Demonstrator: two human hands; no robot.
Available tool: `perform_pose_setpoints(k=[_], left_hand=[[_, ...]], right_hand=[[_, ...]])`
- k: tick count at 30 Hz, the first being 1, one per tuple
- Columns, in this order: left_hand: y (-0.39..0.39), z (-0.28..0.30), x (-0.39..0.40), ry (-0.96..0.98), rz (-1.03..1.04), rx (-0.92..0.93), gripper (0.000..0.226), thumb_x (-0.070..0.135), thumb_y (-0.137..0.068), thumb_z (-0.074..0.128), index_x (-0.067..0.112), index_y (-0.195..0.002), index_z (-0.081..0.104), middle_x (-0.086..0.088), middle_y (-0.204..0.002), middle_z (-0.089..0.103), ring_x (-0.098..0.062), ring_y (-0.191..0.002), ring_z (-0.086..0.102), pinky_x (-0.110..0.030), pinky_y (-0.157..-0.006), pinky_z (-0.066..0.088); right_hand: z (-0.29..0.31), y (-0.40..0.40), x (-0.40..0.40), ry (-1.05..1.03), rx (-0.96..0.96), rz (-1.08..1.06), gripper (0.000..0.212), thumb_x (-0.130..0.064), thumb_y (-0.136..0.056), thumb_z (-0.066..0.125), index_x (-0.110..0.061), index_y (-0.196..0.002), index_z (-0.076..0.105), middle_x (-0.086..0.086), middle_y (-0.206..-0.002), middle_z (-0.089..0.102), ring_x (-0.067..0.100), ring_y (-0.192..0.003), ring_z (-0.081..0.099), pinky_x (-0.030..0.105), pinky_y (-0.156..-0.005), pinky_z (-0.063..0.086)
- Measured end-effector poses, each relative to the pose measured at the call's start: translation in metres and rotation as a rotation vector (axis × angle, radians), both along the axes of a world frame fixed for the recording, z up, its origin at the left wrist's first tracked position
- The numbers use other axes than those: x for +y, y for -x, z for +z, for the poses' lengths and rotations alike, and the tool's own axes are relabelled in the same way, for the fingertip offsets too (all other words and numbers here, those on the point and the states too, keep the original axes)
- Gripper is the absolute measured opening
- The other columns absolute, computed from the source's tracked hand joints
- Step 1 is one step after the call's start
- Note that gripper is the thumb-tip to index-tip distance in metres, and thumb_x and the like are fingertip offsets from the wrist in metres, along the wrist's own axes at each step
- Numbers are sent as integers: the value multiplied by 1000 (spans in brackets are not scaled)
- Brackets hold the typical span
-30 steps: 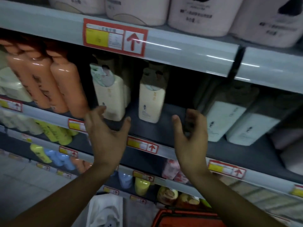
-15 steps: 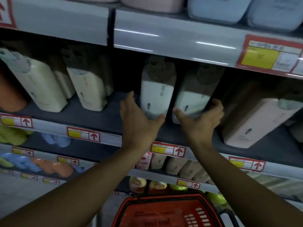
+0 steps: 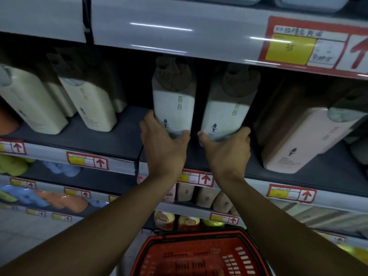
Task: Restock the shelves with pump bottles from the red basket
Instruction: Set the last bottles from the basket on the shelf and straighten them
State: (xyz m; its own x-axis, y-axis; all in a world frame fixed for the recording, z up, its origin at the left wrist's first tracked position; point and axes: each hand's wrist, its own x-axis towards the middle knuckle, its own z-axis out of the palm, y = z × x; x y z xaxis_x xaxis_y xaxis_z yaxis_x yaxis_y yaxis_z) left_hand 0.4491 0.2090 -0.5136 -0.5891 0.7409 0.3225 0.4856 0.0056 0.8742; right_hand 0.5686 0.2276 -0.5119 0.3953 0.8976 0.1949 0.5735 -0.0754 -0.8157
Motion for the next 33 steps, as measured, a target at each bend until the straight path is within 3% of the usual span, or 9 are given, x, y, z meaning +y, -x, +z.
perform_pose_setpoints(k=[5, 9, 13, 17, 20, 23, 26, 33], left_hand=[[1, 1, 0, -10, -15, 9, 80, 28, -70, 85, 16, -136, 40, -1, -129, 44, -21, -122, 50, -35, -98, 48], [3, -3, -11, -85, -8, -54, 72, 29, -73, 85, 16, -132, 45, 4, -126, 42, -10, -115, 52, -31, -99, 50], [-25, -13, -40, -195, -12, -56, 52, 29, -83, 79, 13, -122, 48, -1, -123, 43, -13, -110, 55, -40, -94, 52], [-87, -11, -57, -217, -184, -50, 41, 28, -87, 74, 17, -116, 48, -3, -119, 48, -22, -107, 58, -48, -86, 53], [-144, 1, -64, -246, -294, -17, 35, 23, -87, 72, 13, -113, 52, -1, -113, 49, -19, -102, 58, -38, -86, 52], [-202, 9, -75, -253, -393, -35, 29, 17, -87, 71, 17, -109, 52, -1, -107, 54, -17, -93, 62, -28, -81, 52], [-260, 10, -78, -228, -480, -54, 27, 13, -88, 70, 20, -108, 52, 2, -106, 57, -18, -93, 64, -36, -79, 55], [-390, 8, -49, -90, -673, -82, 46, 23, -85, 76, 23, -124, 52, 1, -114, 57, -17, -98, 63, -41, -82, 55]], right_hand=[[-3, -3, -1, 8, -46, 36, 75, -58, -66, 82, -14, -110, 41, 13, -118, 56, 37, -113, 56, 52, -95, 49], [-5, -5, -15, -61, 6, 79, 69, -59, -77, 77, -13, -117, 43, 8, -120, 51, 29, -113, 55, 46, -95, 50], [-1, -27, -48, -249, 72, 96, 44, -47, -92, 66, -14, -115, 49, 2, -112, 52, 18, -100, 59, 40, -87, 53], [1, -75, -68, -389, 11, 74, 21, -28, -97, 62, -10, -104, 56, 5, -97, 57, 22, -87, 59, 41, -78, 50], [3, -121, -76, -403, 13, 16, 11, -21, -97, 60, -12, -98, 56, 3, -92, 57, 22, -82, 59, 44, -73, 50], [3, -172, -83, -381, 9, -33, 9, -21, -96, 59, -13, -98, 56, 4, -93, 58, 20, -81, 59, 39, -72, 49], [5, -230, -91, -379, -6, -73, 5, -16, -96, 58, -12, -96, 56, 6, -91, 57, 20, -80, 56, 32, -71, 47], [19, -375, -94, -402, 10, -326, 7, -21, -101, 55, -14, -100, 54, 6, -94, 58, 20, -83, 57, 41, -73, 50]])
